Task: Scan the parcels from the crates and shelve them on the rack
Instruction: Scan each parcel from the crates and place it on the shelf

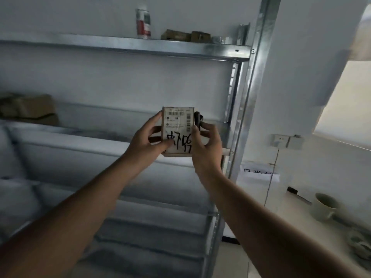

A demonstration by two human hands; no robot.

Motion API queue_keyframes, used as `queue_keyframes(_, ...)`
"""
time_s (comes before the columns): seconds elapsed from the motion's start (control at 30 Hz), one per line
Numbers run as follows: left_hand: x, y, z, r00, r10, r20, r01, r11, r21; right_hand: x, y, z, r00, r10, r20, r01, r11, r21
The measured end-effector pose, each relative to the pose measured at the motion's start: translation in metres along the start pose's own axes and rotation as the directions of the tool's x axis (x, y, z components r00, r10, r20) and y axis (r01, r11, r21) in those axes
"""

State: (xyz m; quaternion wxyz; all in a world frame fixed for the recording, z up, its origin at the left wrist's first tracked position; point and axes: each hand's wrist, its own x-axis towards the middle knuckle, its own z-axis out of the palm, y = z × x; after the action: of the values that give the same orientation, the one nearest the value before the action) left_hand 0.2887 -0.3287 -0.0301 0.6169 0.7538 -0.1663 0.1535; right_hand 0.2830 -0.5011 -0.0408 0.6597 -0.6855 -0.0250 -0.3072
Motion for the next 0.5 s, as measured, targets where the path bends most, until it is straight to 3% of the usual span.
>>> queue_keyframes(0.5, 0.135, -0.130, -0.224, 0.957, -0.082, -0.279, 0.128, 0.980, 0.151, 0.087, 0.078, 0.316, 0.971, 0.053, 0.233, -0.069, 0.996, 0.058)
